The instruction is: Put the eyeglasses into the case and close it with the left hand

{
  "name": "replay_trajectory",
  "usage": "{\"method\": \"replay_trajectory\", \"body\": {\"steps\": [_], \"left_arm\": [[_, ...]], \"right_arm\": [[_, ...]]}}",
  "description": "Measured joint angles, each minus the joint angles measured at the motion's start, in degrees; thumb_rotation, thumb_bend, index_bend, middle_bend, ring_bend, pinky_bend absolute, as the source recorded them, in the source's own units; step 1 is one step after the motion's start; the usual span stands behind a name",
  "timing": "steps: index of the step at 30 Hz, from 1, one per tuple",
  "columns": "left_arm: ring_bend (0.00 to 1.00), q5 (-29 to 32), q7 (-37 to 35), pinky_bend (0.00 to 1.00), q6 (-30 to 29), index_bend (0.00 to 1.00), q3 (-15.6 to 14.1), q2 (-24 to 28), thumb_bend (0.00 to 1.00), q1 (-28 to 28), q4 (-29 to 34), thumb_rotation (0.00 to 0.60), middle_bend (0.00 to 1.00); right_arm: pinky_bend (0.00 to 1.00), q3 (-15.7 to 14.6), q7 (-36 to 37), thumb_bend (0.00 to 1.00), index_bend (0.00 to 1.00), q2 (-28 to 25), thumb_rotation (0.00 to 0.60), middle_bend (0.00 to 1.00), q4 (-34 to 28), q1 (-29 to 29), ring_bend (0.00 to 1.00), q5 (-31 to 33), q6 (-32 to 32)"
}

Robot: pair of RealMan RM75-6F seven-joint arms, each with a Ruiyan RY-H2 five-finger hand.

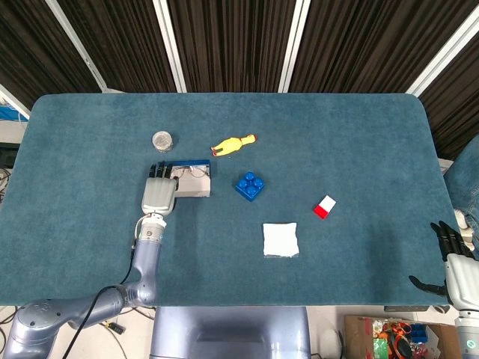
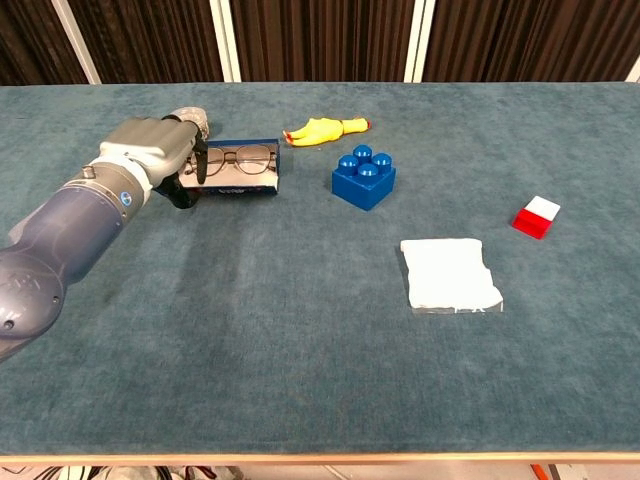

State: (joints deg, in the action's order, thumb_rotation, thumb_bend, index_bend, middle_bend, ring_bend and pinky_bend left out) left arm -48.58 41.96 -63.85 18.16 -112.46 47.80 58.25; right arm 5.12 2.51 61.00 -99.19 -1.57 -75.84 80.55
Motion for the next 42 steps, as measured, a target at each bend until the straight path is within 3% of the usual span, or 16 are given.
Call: {"method": "replay_trajectory", "body": {"steps": [19, 26, 33, 42], "left_arm": [[0.02, -0.7, -0.6, 0.09, 0.2, 0.57, -0.1, 0.7, 0.42, -0.9, 1.9, 0.600, 0.14], [0.02, -1.8, -0.5, 0.07, -2.1, 0.57, -1.5, 5.4, 0.42, -3.8, 10.8, 0.600, 0.14], [0.02, -1.9, 0.6, 0.07, -3.8, 0.57, -3.4, 13.4, 0.42, -7.1, 22.1, 0.600, 0.14], [0.02, 0.4, 0.3, 0.06, -2.6, 0.57, -3.6, 18.8, 0.42, -8.1, 28.0, 0.600, 0.13]], "right_arm": [[0.19, 0.2, 0.1, 0.05, 0.00, -0.1, 0.600, 0.00, -0.3, 0.0, 0.02, 0.6, -0.1], [0.19, 0.2, 0.2, 0.05, 0.00, -0.1, 0.600, 0.00, -0.4, 0.0, 0.02, 0.5, -0.1], [0.19, 0.2, 0.1, 0.05, 0.00, -0.1, 0.600, 0.00, -0.6, 0.0, 0.02, 0.6, -0.2], [0.19, 0.2, 0.0, 0.05, 0.00, -0.1, 0.600, 0.00, -0.7, 0.0, 0.02, 0.7, -0.3]]}}
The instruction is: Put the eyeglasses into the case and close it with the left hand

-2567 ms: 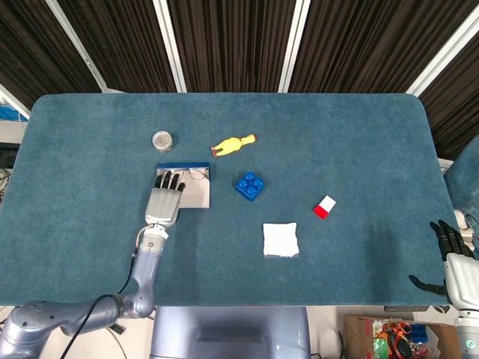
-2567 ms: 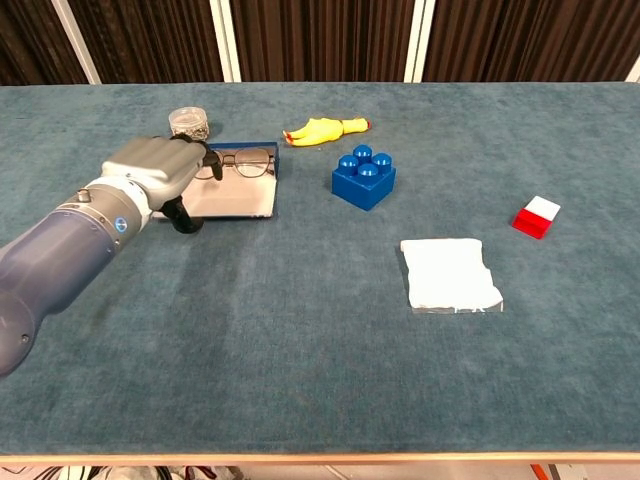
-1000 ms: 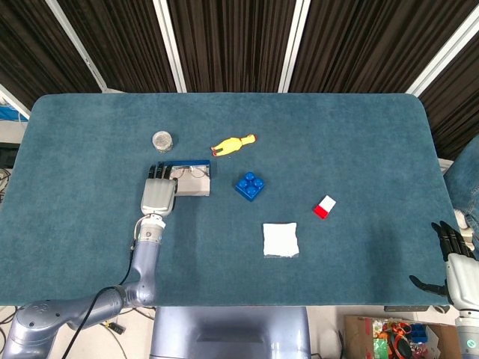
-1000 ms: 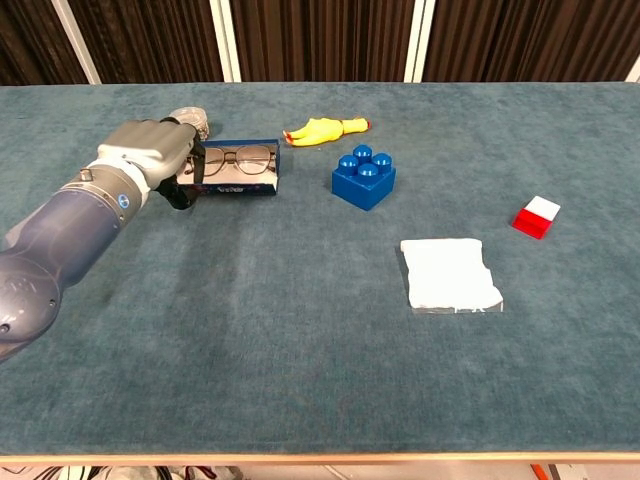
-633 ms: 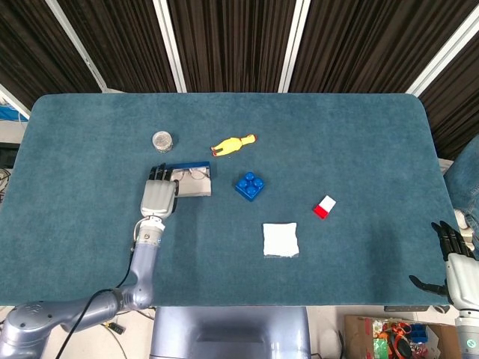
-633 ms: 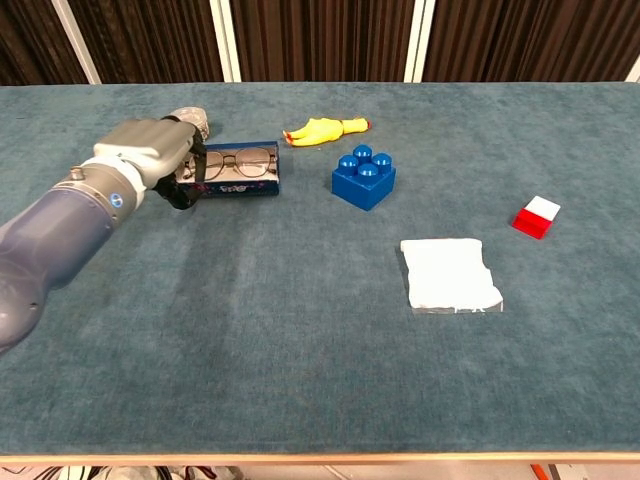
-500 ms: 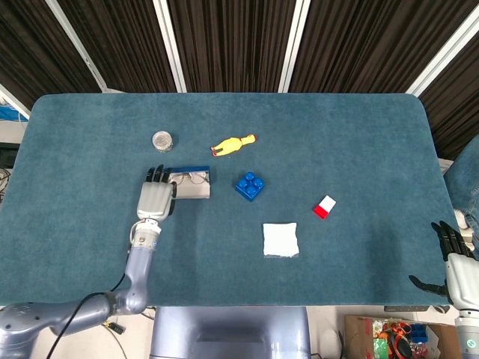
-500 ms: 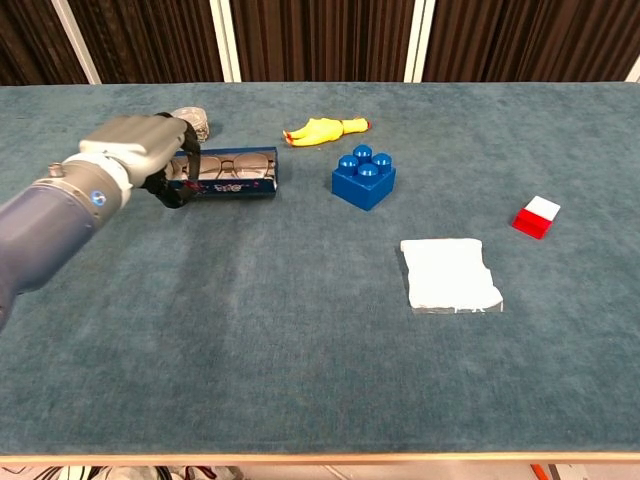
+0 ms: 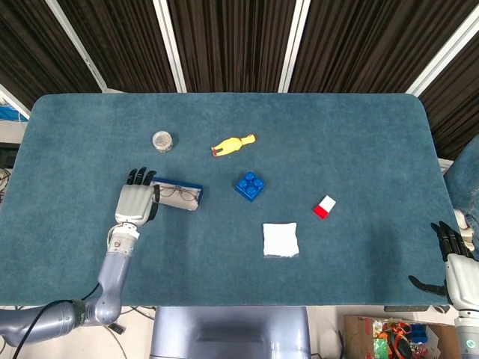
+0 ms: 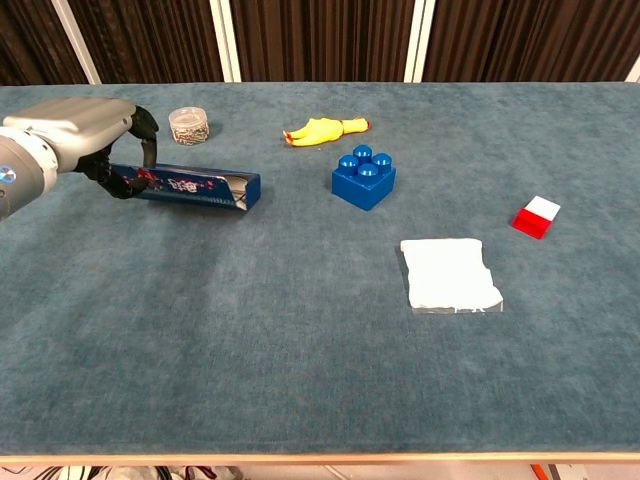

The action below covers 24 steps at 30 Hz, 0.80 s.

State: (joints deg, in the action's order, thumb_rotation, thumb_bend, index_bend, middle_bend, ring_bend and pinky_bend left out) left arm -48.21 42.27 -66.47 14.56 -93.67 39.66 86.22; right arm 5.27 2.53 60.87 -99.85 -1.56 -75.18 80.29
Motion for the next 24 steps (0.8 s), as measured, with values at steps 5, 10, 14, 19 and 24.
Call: {"method": "replay_trajectory", "body": {"steps": [5, 10, 14, 19, 24], "left_arm": [[0.02, 1.5, 0.3, 0.06, 1.4, 0.57, 0.5, 0.3, 0.42, 1.2, -0.5, 0.600, 0.13], [0.02, 2.7, -0.1, 0.06, 2.3, 0.57, 1.2, -0.4, 0.42, 2.6, -2.3, 0.600, 0.13], [0.02, 3.2, -0.8, 0.06, 2.8, 0.57, 1.5, -0.9, 0.42, 3.3, -3.4, 0.600, 0.13], [0.02, 4.4, -0.5, 0.06, 3.4, 0.57, 1.9, -1.7, 0.42, 4.6, -5.9, 0.600, 0.13], [0.02, 5.5, -0.3, 0.06, 4.3, 0.57, 2.1, -2.9, 0.42, 5.9, -8.5, 0.600, 0.13]], "right_arm": [[0.19, 0.0, 0.0, 0.05, 0.00, 0.0, 0.600, 0.00, 0.0, 0.0, 0.02, 0.1, 0.0], [0.19, 0.0, 0.1, 0.05, 0.00, 0.0, 0.600, 0.00, -0.1, 0.0, 0.02, 0.2, -0.1], [0.19, 0.0, 0.0, 0.05, 0.00, 0.0, 0.600, 0.00, 0.0, 0.0, 0.02, 0.2, -0.1], [0.19, 0.1, 0.0, 0.05, 0.00, 0.0, 0.600, 0.00, -0.1, 0.0, 0.02, 0.3, -0.1], [0.19, 0.1, -0.1, 0.05, 0.00, 0.0, 0.600, 0.00, -0.1, 0.0, 0.02, 0.4, -0.2]]}}
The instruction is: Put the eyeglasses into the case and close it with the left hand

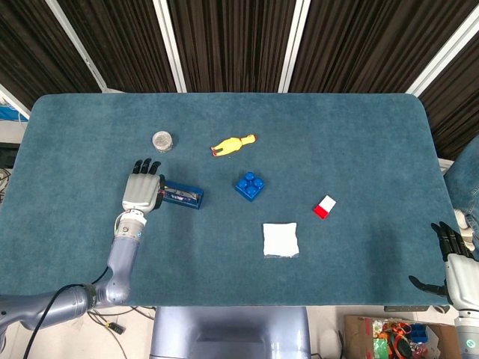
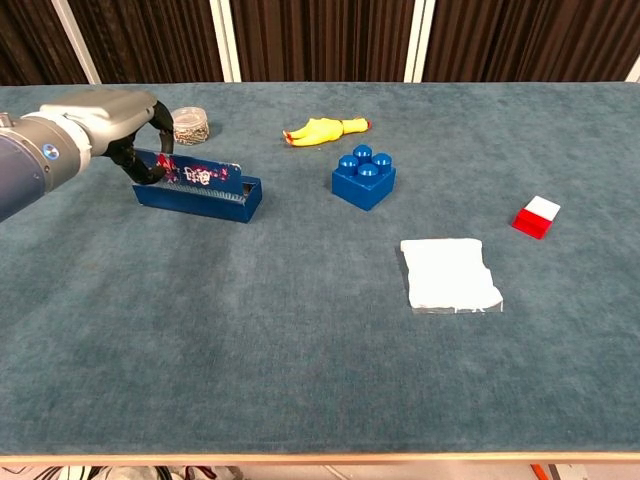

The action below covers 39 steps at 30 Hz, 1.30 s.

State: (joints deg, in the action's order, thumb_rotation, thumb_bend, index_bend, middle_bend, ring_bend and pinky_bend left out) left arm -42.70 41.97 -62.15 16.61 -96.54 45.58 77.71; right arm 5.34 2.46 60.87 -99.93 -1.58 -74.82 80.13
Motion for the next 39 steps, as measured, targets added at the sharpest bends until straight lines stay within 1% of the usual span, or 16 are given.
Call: {"method": "replay_trajectory", "body": {"steps": [18, 29, 32, 34, 35, 37, 39], "left_arm": [[0.02, 1.0, -1.0, 0.06, 1.5, 0.57, 0.5, -3.9, 0.42, 2.9, -6.7, 0.600, 0.13], [0.02, 2.1, -0.6, 0.06, 2.2, 0.48, 0.7, -5.6, 0.41, 4.1, -9.5, 0.600, 0.13], [0.02, 2.2, -0.6, 0.06, 2.3, 0.39, 0.8, -5.9, 0.42, 4.4, -10.1, 0.600, 0.13], [0.02, 2.4, -0.5, 0.06, 2.5, 0.27, 0.9, -6.2, 0.42, 4.6, -10.6, 0.600, 0.12], [0.02, 2.5, -0.4, 0.06, 2.5, 0.23, 0.9, -6.4, 0.42, 4.7, -10.8, 0.600, 0.12], [0.02, 2.7, -0.3, 0.06, 2.6, 0.12, 0.9, -6.5, 0.42, 4.8, -11.1, 0.600, 0.11], [0.02, 2.9, -0.1, 0.05, 2.5, 0.07, 0.9, -6.7, 0.42, 4.9, -11.3, 0.600, 0.10]], "right_arm": [[0.19, 0.0, 0.1, 0.05, 0.00, 0.0, 0.600, 0.00, -0.1, 0.0, 0.02, 0.2, -0.2], [0.19, 0.0, 0.1, 0.05, 0.00, -0.1, 0.600, 0.00, -0.2, 0.0, 0.02, 0.3, -0.3], [0.19, 0.0, 0.1, 0.05, 0.00, -0.1, 0.600, 0.00, -0.2, -0.1, 0.02, 0.4, -0.4], [0.19, 0.0, 0.1, 0.05, 0.00, -0.1, 0.600, 0.00, -0.2, -0.1, 0.02, 0.4, -0.4], [0.19, 0.0, 0.1, 0.05, 0.00, -0.1, 0.600, 0.00, -0.2, -0.1, 0.02, 0.4, -0.4], [0.19, 0.0, 0.2, 0.05, 0.00, -0.2, 0.600, 0.00, -0.3, -0.1, 0.02, 0.5, -0.5], [0.19, 0.0, 0.2, 0.05, 0.00, -0.2, 0.600, 0.00, -0.3, -0.1, 0.02, 0.5, -0.6]]}}
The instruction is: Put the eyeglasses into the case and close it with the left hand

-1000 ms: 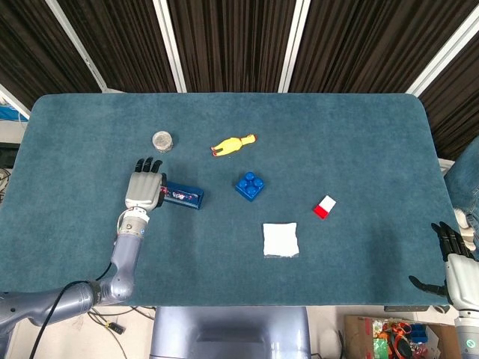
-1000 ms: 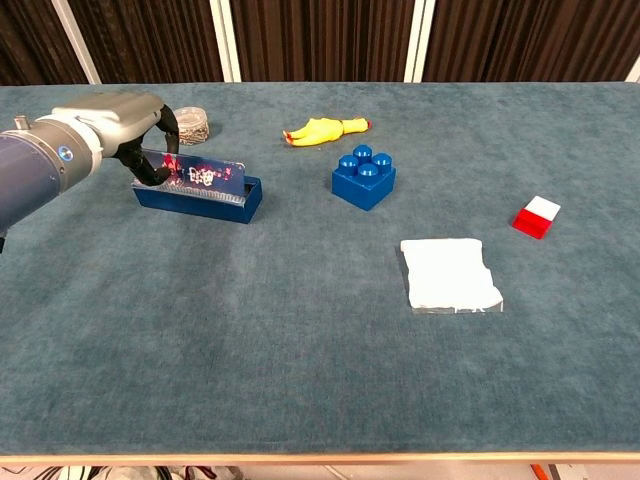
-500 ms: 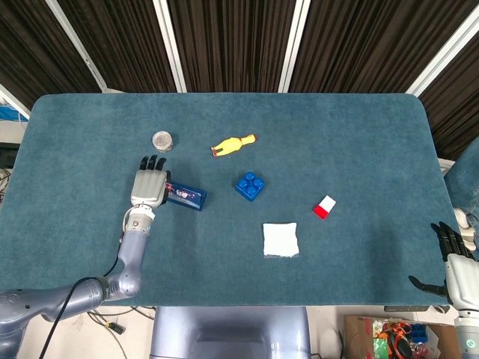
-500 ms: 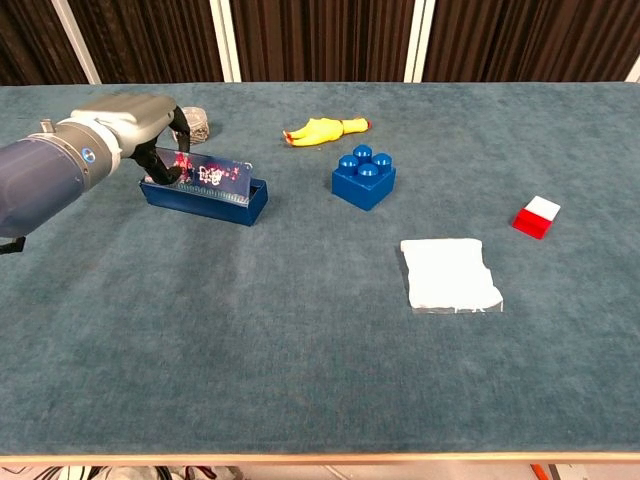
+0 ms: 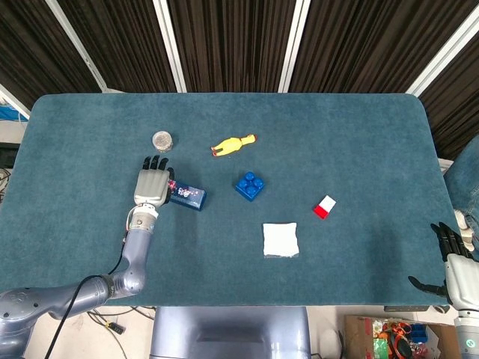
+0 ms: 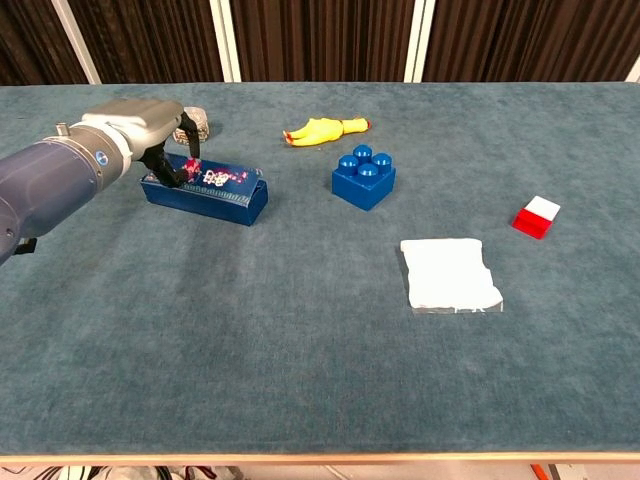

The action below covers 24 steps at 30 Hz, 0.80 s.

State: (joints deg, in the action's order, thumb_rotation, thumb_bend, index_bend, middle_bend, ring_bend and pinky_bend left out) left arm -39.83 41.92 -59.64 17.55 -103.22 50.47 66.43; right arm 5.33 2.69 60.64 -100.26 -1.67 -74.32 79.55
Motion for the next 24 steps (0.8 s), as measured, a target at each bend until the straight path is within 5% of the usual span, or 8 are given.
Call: {"method": "replay_trajectory", "body": {"steps": [3, 14, 24], "left_arm": [[0.01, 0.4, 0.1, 0.04, -0.1, 0.00, 0.2, -0.1, 0.41, 0.1, 0.0, 0.600, 0.09], [0.00, -3.7, -0.3, 0.01, -2.4, 0.00, -1.4, 1.5, 0.40, -0.7, 1.6, 0.600, 0.07], [0.00, -8.0, -0.5, 0.01, -8.8, 0.03, -4.6, 11.8, 0.35, -6.4, 18.9, 0.600, 0.05]], "right_arm": [[0.19, 0.0, 0.1, 0.05, 0.00, 0.0, 0.600, 0.00, 0.0, 0.0, 0.02, 0.0, -0.1], [0.19, 0.1, 0.3, 0.05, 0.00, -0.1, 0.600, 0.00, 0.0, 0.0, 0.02, 0.1, -0.1], [0.19, 0.1, -0.9, 0.05, 0.00, 0.5, 0.600, 0.00, 0.8, 0.0, 0.02, -1.1, 1.3]]}}
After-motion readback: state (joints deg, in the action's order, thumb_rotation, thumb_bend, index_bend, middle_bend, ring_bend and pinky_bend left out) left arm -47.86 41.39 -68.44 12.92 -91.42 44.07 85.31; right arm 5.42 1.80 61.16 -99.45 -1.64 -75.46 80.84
